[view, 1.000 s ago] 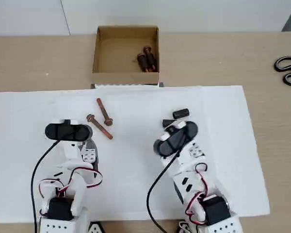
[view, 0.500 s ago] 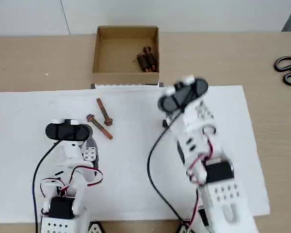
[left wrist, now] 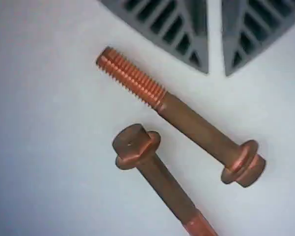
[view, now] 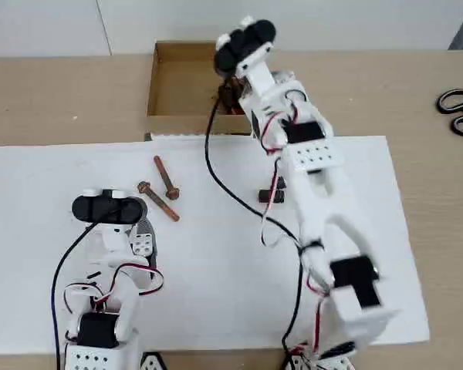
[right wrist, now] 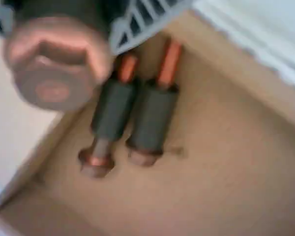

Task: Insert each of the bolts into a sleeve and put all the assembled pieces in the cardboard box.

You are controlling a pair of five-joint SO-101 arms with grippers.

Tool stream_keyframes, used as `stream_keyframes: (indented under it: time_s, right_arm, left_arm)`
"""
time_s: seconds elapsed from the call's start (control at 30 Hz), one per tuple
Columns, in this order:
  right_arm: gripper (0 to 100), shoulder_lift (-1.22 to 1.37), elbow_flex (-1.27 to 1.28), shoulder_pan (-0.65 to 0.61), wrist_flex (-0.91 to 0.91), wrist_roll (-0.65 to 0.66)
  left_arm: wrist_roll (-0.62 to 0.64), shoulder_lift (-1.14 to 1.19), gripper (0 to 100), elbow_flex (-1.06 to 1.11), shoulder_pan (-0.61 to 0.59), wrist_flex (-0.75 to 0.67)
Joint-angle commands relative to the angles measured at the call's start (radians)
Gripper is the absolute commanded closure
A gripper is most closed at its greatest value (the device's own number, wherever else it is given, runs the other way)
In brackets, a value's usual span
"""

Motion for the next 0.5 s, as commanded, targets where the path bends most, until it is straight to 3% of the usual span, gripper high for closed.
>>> stream_keyframes:
  time_s: [0.0,0.47]
  right_arm:
    - [99.5,0.142,-0.226,-0.03,-0.051,0.129]
    - [99.4,0.576,-0.666,-0.114,-0.056,0.37]
  left_arm:
    - [0.003,-0.009,99,-0.004,-0.006,-0.023]
    - [0.003,-0.009,99,-0.004,-0.006,-0.021]
